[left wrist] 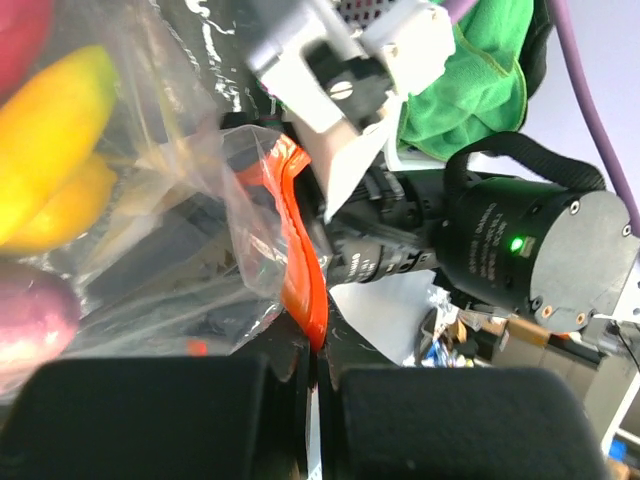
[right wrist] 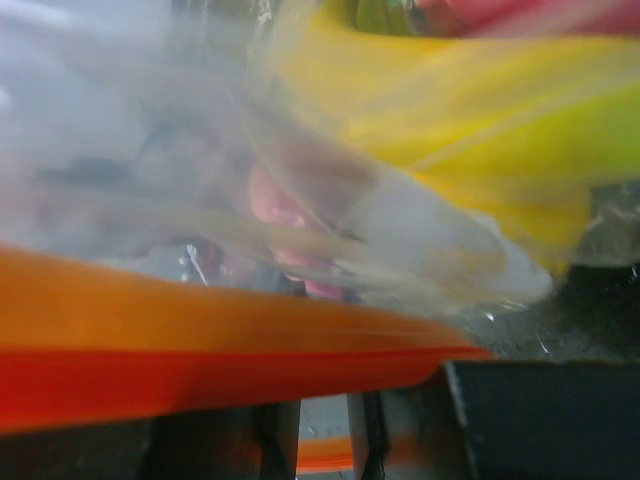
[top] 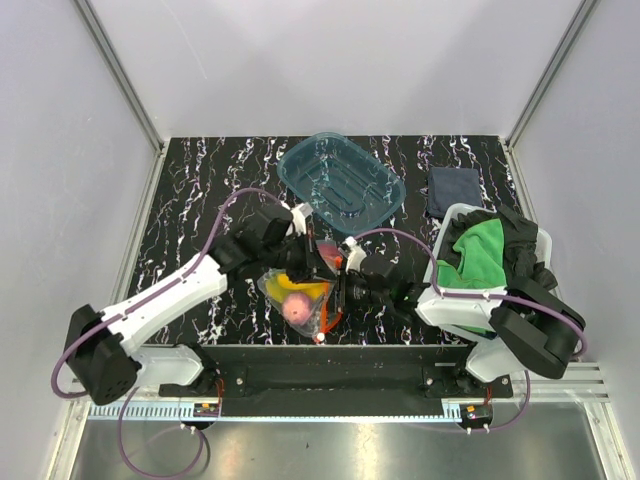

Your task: Open the zip-top bag and remove the fake food

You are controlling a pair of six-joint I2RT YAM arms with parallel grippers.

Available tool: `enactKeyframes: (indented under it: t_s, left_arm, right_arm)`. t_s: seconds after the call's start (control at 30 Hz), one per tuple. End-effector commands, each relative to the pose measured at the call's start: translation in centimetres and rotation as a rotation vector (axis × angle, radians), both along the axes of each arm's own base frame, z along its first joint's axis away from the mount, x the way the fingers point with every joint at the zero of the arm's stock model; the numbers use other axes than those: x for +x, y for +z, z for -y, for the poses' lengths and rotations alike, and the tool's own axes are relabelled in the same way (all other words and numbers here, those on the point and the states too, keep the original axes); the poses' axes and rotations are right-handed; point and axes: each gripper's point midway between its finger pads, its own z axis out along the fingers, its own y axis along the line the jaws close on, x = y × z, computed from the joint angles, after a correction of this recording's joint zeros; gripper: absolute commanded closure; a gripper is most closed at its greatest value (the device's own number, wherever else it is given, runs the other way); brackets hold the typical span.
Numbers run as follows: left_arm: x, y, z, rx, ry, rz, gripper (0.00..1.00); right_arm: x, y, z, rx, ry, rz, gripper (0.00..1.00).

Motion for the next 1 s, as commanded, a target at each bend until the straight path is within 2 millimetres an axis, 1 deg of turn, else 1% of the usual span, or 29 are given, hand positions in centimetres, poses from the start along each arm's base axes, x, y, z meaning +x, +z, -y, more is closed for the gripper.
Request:
enactKeyframes:
  t_s: [0.0,0.03,0.07,0.13,0.17,0.2,0.23,0.27,0.3,0.33,0.37,0.4,0.47,0.53,0.57,0.6,0.63,0.67,0.7,0.73,0.77,0.8,0.83,0.87,0.9,0.97]
  left_arm:
    - [-0.2,2.0,-1.8,0.018,0.044,0.085,1.0]
    - [-0.2,1.8,-2.3,0.041,0.057,0.083,1.0]
    - [-0.4,2.3,-2.6,0.036,0.063,0.096,1.0]
    - [-0.6,2.2,-3.2,0.05,0.082,0.095,1.0]
    - [-0.8,2.5,-3.5,0.042,0.091,0.104,1.0]
    - [-0.8,2.7,-3.6,0.038,0.099,0.101,1.0]
    - [-1.0,2.7,-3.6,0.035,0.1,0.1,1.0]
    - [-1.1,2.7,-3.6,0.033,0.103,0.095,1.0]
    - [-1.2,3.2,-3.4,0.026,0.096,0.105,1.0]
    - [-1.1,3.2,-3.2,0.029,0.093,0.104,1.0]
    - [-1.0,3.4,-3.1,0.028,0.091,0.109,1.0]
    - [-0.9,3.9,-2.8,0.022,0.086,0.121,1.0]
    - [-0.4,4.0,-2.5,0.032,0.071,0.143,1.0]
    - [0.4,4.8,-1.9,0.041,0.048,0.179,1.0]
    - [0.6,5.0,-1.7,0.044,0.04,0.188,1.0]
    - [0.9,4.7,-1.4,0.056,0.027,0.178,1.0]
    - [1.3,5.7,-1.0,0.045,0.014,0.205,1.0]
    - [1.4,5.9,-0.9,0.044,0.009,0.205,1.0]
    - [1.6,5.8,-0.5,0.045,-0.002,0.198,1.0]
    - [1.7,6.3,-0.3,0.036,-0.011,0.206,1.0]
    - [1.7,6.1,0.1,0.034,-0.03,0.195,1.0]
    - [1.8,6.1,0.2,0.033,-0.043,0.201,1.0]
    - [1.9,6.4,0.3,0.028,-0.045,0.201,1.0]
    - [1.9,6.3,0.5,0.023,-0.058,0.194,1.0]
    - [1.9,6.4,0.5,0.02,-0.065,0.197,1.0]
    - [2.1,6.5,0.3,0.018,-0.065,0.193,1.0]
  right_arm:
    - [0.4,1.5,0.5,-0.009,0.006,0.072,0.71]
    - [0.3,1.7,0.8,-0.019,0.002,0.071,0.71]
    - [0.7,1.8,1.1,-0.022,-0.011,0.065,0.69]
    - [1.3,2.6,1.2,-0.016,-0.027,0.058,0.68]
    - [1.7,2.9,1.2,-0.011,-0.04,0.05,0.67]
    - [2.5,3.8,1.1,0.005,-0.054,0.054,0.66]
    - [2.9,3.8,1.1,0.001,-0.064,0.039,0.65]
    - [4.0,4.8,0.8,0.015,-0.076,0.04,0.64]
    - [4.3,4.0,0.9,-0.017,-0.081,0.011,0.63]
    - [4.6,4.0,0.8,-0.022,-0.073,0.0,0.63]
    - [5.5,4.7,0.6,-0.013,-0.075,0.001,0.62]
    - [5.4,3.7,0.6,-0.042,-0.061,-0.034,0.61]
    - [5.0,4.1,0.1,-0.043,-0.004,-0.042,0.57]
    - [3.7,3.2,0.8,-0.076,0.028,-0.089,0.51]
    - [3.1,3.1,1.1,-0.074,0.034,-0.098,0.49]
    - [2.6,3.9,1.6,-0.056,0.035,-0.087,0.44]
    - [1.7,3.0,2.3,-0.068,0.031,-0.108,0.41]
    - [1.4,3.9,2.7,-0.045,0.032,-0.087,0.38]
    - [1.0,3.9,3.0,-0.043,0.036,-0.088,0.3]
    - [0.5,3.5,3.3,-0.047,0.04,-0.094,0.28]
    - [0.4,3.8,3.4,-0.034,0.041,-0.083,0.27]
    - [0.0,3.6,3.5,-0.025,0.048,-0.097,0.26]
    - [0.2,3.9,3.3,-0.011,0.047,-0.085,0.26]
    - [0.3,3.7,3.3,-0.014,0.041,-0.092,0.26]
    - [0.8,3.9,3.1,-0.017,0.019,-0.091,0.32]
    - [1.2,3.6,3.2,-0.055,-0.006,-0.111,0.42]
